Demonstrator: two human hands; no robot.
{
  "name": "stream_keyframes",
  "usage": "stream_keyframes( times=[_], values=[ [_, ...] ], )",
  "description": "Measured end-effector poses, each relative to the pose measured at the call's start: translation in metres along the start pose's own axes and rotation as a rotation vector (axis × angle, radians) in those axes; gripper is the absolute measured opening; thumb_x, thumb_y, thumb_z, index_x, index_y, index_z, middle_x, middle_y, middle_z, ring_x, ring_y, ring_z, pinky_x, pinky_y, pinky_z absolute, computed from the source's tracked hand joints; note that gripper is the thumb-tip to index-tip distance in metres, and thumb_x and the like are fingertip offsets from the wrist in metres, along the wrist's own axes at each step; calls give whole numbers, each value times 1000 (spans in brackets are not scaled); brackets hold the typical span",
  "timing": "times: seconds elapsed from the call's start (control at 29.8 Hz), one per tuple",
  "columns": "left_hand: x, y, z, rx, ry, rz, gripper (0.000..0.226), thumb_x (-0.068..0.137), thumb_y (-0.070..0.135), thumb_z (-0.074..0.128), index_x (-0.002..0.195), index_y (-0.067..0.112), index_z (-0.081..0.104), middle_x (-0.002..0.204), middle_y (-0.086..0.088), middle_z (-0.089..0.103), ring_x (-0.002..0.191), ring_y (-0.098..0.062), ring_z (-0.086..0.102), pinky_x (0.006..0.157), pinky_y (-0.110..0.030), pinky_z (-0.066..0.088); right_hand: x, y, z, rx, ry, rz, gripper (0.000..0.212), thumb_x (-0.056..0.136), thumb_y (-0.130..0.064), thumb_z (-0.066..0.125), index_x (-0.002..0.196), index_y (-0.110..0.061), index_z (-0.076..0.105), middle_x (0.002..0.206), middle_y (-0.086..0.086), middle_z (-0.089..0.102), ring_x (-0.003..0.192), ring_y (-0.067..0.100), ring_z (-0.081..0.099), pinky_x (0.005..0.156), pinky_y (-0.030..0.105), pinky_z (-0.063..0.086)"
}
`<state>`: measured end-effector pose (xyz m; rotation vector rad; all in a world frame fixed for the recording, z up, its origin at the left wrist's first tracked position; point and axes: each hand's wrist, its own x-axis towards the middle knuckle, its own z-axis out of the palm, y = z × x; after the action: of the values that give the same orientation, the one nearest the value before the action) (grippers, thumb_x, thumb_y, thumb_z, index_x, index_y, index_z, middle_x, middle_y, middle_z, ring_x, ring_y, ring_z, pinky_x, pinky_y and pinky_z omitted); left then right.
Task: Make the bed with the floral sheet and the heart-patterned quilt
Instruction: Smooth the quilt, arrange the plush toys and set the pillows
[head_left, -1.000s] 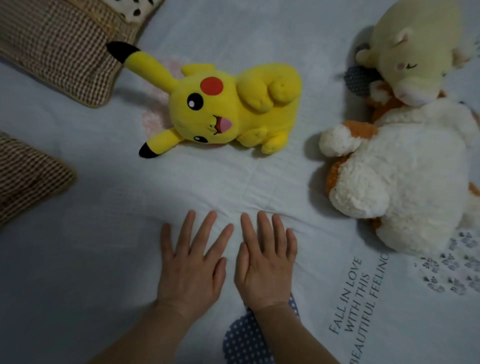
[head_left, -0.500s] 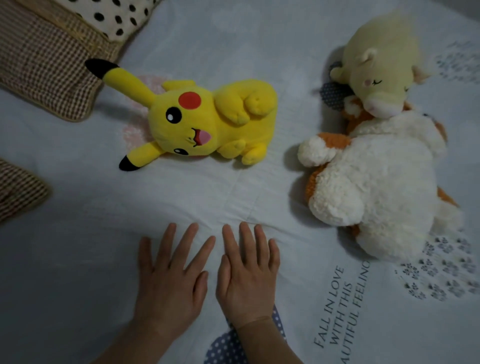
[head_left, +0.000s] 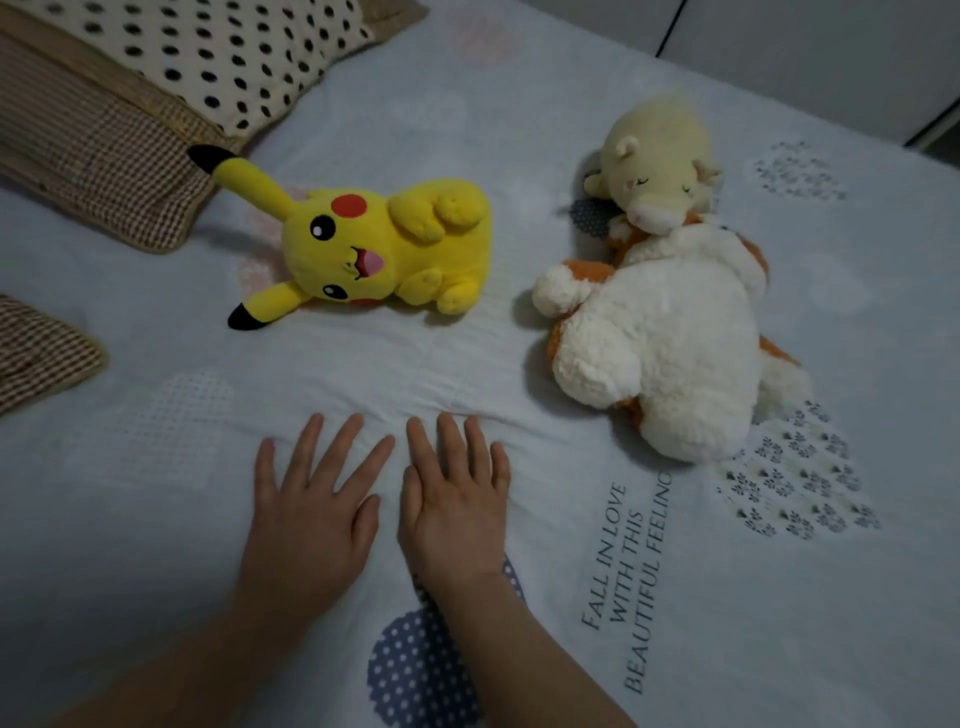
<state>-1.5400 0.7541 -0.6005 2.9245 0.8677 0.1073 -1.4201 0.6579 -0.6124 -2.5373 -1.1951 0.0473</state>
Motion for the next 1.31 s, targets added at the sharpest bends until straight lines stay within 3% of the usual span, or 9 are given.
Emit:
stream_keyframes(
  times=[0.23,0.37,0.67,0.77,0.91,1.01,1.07,1.14,1.31],
  values=[
    [-4,7,-9,-31,-73,-50,56,91,44,34,144,33,48,156,0,36,146,-29,29,113,-64,18,27,-5,-55,14,71,-77,55,93,-29,48,147,-17,42,149,11,46,136,37,43,99,47,48],
    [-3,6,-12,-74,-63,-85,56,86,46,38,139,36,53,152,1,42,143,-29,34,112,-63,19,106,-25,-95,-33,202,-204,66,91,-18,60,152,-18,34,155,10,36,144,39,28,103,51,40],
    [81,4,-23,78,77,-282,31,102,35,30,110,32,60,93,5,66,99,-23,57,110,-61,20,176,-52,-81,-253,124,-250,57,101,-25,29,157,-24,15,165,2,9,152,29,-2,121,48,2],
    [92,-6,5,-11,354,-244,31,96,38,50,120,20,54,113,-7,60,108,-31,55,109,-63,25,199,-44,-77,-320,159,-325,61,103,-36,40,157,-22,17,164,4,12,152,30,1,120,49,0],
    [94,-11,17,-105,283,-150,67,96,41,47,154,17,22,154,-14,34,141,-35,34,114,-63,20,214,-38,-73,-417,-42,-311,76,97,-48,47,157,-19,12,159,4,24,149,30,13,118,50,5],
    [101,-14,0,-523,308,-343,90,93,42,54,157,17,-4,164,-14,1,144,-37,29,106,-56,38,205,-49,-84,-480,0,-238,73,71,-43,77,134,-16,53,118,9,57,111,34,52,92,45,38],
    [119,-18,-44,-985,475,-628,94,94,41,56,156,18,-11,164,-13,-2,144,-35,29,109,-49,37,197,-55,-94,-492,168,-260,36,52,-26,86,82,-16,69,80,7,59,79,31,56,70,37,39],
    [134,-17,-81,-1251,545,-804,95,95,52,52,156,19,-12,165,-10,3,148,-28,21,117,-43,26,189,-50,-107,-452,235,-204,22,59,-22,82,71,-16,65,77,7,55,79,31,53,71,38,32],
    [142,3,-111,-1218,443,-524,84,86,70,49,154,45,6,159,5,30,142,-18,34,111,-37,31,175,-44,-156,258,-390,260,47,83,-58,65,92,-12,64,96,8,64,86,24,61,70,30,49]
  ],
)
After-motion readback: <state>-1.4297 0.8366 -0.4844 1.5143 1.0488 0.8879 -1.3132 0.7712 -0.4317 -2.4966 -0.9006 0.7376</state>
